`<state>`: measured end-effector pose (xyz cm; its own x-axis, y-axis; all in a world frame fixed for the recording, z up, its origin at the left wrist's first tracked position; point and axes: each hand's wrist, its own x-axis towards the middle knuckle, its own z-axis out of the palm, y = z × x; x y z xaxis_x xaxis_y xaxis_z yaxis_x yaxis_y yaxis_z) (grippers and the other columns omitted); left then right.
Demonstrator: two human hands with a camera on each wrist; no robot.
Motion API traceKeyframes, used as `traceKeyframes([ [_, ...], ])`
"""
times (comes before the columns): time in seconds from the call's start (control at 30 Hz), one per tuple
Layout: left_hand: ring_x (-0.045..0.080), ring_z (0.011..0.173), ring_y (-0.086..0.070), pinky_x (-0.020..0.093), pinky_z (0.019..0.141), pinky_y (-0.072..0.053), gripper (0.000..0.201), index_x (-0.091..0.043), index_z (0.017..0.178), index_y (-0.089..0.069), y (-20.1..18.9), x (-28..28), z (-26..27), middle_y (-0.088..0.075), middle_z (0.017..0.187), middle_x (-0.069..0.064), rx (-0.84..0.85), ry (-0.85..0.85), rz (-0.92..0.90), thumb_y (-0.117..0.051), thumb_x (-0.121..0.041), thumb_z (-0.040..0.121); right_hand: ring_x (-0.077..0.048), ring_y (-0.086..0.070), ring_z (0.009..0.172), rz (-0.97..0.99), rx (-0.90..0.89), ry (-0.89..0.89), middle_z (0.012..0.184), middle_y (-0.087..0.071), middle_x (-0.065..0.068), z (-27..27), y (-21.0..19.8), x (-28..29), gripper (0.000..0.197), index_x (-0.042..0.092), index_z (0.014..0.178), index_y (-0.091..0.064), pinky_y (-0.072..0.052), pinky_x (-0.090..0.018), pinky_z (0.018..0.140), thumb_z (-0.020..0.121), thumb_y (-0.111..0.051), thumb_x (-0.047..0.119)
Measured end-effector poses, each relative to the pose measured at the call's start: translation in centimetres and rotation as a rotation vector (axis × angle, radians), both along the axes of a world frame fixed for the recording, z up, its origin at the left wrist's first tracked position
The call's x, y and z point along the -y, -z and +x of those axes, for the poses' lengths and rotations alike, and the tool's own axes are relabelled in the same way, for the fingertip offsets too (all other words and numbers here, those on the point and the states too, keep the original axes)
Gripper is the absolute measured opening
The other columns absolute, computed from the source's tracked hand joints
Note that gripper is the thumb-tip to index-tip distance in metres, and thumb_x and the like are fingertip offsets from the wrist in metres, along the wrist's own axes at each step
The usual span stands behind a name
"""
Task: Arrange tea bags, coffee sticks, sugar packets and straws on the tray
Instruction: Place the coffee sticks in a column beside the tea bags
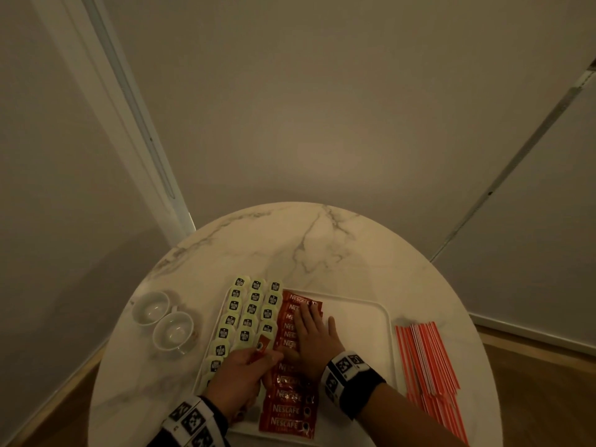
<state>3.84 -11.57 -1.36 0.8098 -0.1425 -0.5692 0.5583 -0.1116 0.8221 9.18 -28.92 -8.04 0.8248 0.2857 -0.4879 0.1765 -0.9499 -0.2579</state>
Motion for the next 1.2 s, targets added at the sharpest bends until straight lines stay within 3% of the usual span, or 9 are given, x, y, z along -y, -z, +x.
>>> traceKeyframes([
  [0.23,0.013,0.036,-0.035,0.019,0.036,-0.026,0.02,-0.005,0.095,-0.07,-0.5,-0.2,-0.2,-0.056,0.056,0.006,0.004,-0.009,-0.002,-0.058,-0.021,0.092,-0.023,0.021,0.146,0.055,0.086,0.147,0.16,0.019,-0.002,0.0,-1.3,0.9,0.103,0.018,0.153,0.007,0.008,-0.05,0.117,0.073,-0.002,0.082],
  [0.33,0.013,0.035,-0.034,0.018,0.034,-0.027,0.02,-0.004,0.097,-0.07,-0.5,-0.5,-0.2,-0.055,0.056,0.007,0.008,-0.018,-0.015,-0.056,-0.018,0.093,-0.025,0.012,0.148,0.122,0.097,0.316,0.162,0.01,-0.003,-0.6,-1.4,1.9,0.08,0.018,0.154,0.001,0.0,-0.048,0.118,0.095,-0.033,0.059],
  [0.4,0.012,0.034,-0.033,0.017,0.034,-0.027,0.02,-0.004,0.098,-0.07,-0.6,-0.7,-0.2,-0.055,0.056,0.007,-0.003,-0.036,-0.044,-0.054,-0.014,0.094,-0.026,0.004,0.149,0.177,0.078,0.416,0.162,0.0,-0.005,-1.5,-0.8,2.4,0.072,0.017,0.153,-0.007,-0.007,-0.049,0.119,0.097,-0.036,0.051],
  [0.53,0.01,0.033,-0.032,0.016,0.033,-0.027,0.02,-0.004,0.099,-0.068,-0.8,-1.1,-0.3,-0.055,0.057,0.007,-0.043,-0.08,-0.084,-0.049,-0.009,0.096,-0.027,-0.008,0.147,0.149,-0.012,0.444,0.16,-0.011,-0.007,-3.9,0.6,2.3,0.078,0.014,0.149,-0.015,-0.018,-0.054,0.117,0.092,-0.031,0.064],
  [0.67,0.01,0.034,-0.031,0.016,0.034,-0.026,0.021,-0.003,0.1,-0.068,-0.9,-1.0,-0.4,-0.055,0.057,0.007,-0.032,-0.081,-0.082,-0.048,-0.009,0.095,-0.027,0.015,0.147,0.13,-0.136,0.407,0.159,0.02,-0.004,-6.2,0.0,1.3,0.095,0.021,0.153,0.013,-0.002,-0.054,0.118,0.086,-0.028,0.074],
  [0.8,0.011,0.036,-0.031,0.016,0.035,-0.026,0.022,-0.005,0.099,-0.069,-1.2,-1.2,-1.0,-0.055,0.057,0.006,-0.015,-0.068,-0.069,-0.048,-0.01,0.096,-0.027,0.027,0.143,0.108,-0.124,0.28,0.144,0.042,0.008,-6.8,-0.5,0.2,0.106,0.039,0.148,0.021,0.007,-0.06,0.115,0.057,-0.002,0.088],
  [0.93,0.011,0.035,-0.031,0.017,0.035,-0.026,0.021,-0.005,0.099,-0.069,-1.4,-1.3,-1.6,-0.054,0.058,0.007,-0.008,-0.084,-0.07,-0.049,-0.011,0.096,-0.022,0.034,0.14,0.074,-0.091,0.195,0.147,0.04,0.013,-6.1,-0.7,-0.4,0.101,0.034,0.148,0.021,0.013,-0.062,0.112,0.064,-0.001,0.086],
  [1.07,0.012,0.034,-0.031,0.016,0.034,-0.026,0.021,-0.004,0.097,-0.069,-1.6,-1.5,-1.8,-0.053,0.057,0.009,0.004,-0.086,-0.078,-0.049,-0.01,0.096,-0.019,0.035,0.139,0.052,-0.098,0.162,0.149,0.037,0.016,-5.9,-0.6,-0.7,0.117,0.034,0.148,0.023,0.014,-0.064,0.11,0.045,0.009,0.088],
  [1.2,0.012,0.034,-0.03,0.017,0.034,-0.025,0.022,-0.002,0.099,-0.068,-1.6,-1.9,-1.9,-0.054,0.058,0.009,0.006,-0.088,-0.082,-0.049,-0.01,0.096,-0.016,0.035,0.135,0.04,-0.124,0.156,0.146,0.037,0.017,-5.8,-0.6,-0.5,0.119,0.034,0.147,0.023,0.015,-0.066,0.109,0.043,0.009,0.089],
])
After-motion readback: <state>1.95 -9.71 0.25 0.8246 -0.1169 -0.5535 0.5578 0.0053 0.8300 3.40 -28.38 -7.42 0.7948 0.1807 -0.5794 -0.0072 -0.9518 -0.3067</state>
